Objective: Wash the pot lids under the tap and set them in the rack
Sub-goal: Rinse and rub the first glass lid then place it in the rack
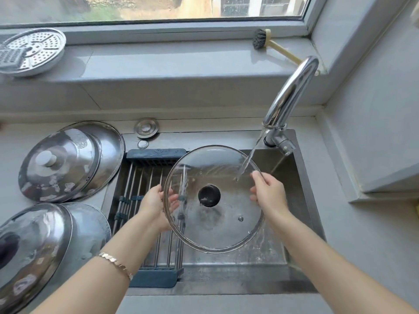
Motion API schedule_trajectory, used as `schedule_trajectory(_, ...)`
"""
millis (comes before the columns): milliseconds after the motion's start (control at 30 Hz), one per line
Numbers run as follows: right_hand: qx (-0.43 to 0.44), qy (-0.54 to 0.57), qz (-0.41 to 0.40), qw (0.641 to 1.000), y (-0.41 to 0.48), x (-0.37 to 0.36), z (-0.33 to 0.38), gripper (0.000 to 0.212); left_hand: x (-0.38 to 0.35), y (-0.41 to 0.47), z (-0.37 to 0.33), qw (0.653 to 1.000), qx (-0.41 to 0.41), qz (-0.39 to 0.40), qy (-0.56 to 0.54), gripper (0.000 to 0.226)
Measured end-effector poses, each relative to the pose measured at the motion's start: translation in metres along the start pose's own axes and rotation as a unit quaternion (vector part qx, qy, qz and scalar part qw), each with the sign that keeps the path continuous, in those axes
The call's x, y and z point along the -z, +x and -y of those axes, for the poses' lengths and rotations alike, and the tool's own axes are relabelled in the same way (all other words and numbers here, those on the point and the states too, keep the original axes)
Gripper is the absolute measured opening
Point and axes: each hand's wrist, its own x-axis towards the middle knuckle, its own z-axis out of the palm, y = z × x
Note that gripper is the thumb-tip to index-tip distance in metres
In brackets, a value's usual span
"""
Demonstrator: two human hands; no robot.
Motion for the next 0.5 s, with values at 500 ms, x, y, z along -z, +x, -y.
schedule_trajectory(500, -0.350, 0.276, 0.218, 0.868, 0.013, 0.034, -0.028, 0.066, -0.020, -0.017, 0.007, 0.960, -0.278, 0.010, 0.014, 0.035)
